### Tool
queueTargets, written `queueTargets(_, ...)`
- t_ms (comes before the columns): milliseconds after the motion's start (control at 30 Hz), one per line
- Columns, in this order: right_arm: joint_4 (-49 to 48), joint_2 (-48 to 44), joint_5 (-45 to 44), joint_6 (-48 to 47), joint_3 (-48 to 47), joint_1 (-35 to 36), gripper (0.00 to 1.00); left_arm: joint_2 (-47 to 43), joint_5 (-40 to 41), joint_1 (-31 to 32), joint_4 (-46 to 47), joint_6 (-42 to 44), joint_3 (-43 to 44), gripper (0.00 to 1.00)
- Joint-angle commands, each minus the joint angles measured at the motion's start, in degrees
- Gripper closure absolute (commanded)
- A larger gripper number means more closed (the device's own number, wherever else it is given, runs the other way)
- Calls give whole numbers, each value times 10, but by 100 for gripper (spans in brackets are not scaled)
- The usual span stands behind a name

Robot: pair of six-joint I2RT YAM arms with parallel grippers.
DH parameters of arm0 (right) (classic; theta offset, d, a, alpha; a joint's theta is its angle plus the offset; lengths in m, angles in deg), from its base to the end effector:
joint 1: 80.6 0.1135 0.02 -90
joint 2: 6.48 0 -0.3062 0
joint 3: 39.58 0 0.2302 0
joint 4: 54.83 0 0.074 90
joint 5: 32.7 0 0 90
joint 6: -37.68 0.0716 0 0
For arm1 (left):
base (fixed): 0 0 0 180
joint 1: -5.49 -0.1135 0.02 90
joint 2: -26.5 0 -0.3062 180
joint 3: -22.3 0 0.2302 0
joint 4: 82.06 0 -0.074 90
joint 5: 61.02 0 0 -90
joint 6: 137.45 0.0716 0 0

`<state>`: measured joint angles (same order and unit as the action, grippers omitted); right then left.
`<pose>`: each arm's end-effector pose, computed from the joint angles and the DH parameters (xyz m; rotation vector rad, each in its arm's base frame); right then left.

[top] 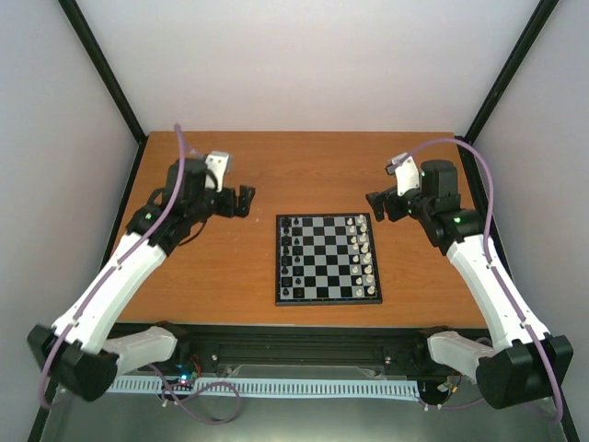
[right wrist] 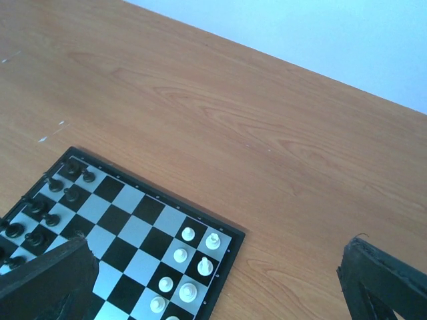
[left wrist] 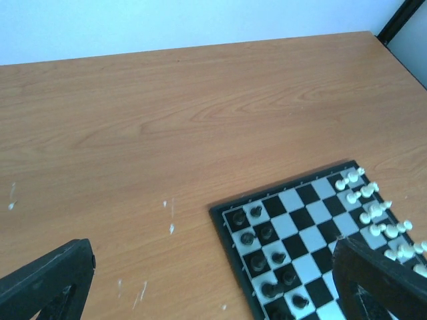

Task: Set up the chess pieces on the board

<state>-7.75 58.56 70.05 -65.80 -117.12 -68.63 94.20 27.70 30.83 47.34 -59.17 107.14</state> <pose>0.2256 0.0640 0.3593 -0.6001 2.0814 0.2266 0.2210 -0.1064 0.3844 0.2717 2.1646 -0.3959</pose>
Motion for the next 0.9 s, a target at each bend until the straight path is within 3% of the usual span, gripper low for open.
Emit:
queueTargets(0,-95,-37,-53,83,53,-3,0,-93,31,-2,34,27,-82,0)
queueTargets(133,-117,-48,-51,104,91,-3,0,-139,107,-2,105,39,-168,0)
queueTargets(200,-119,-59,-44,101,97,-4,0,-140,103,-2,121,32,-191,0)
queueTargets(500,-155,-148,-9,87,138,-17,0,-106,141,-2,55,3,-157,0)
queueTargets(867,-149,-142,-1,87,133,-22,0,-128,162,-2,60,10,-165,0)
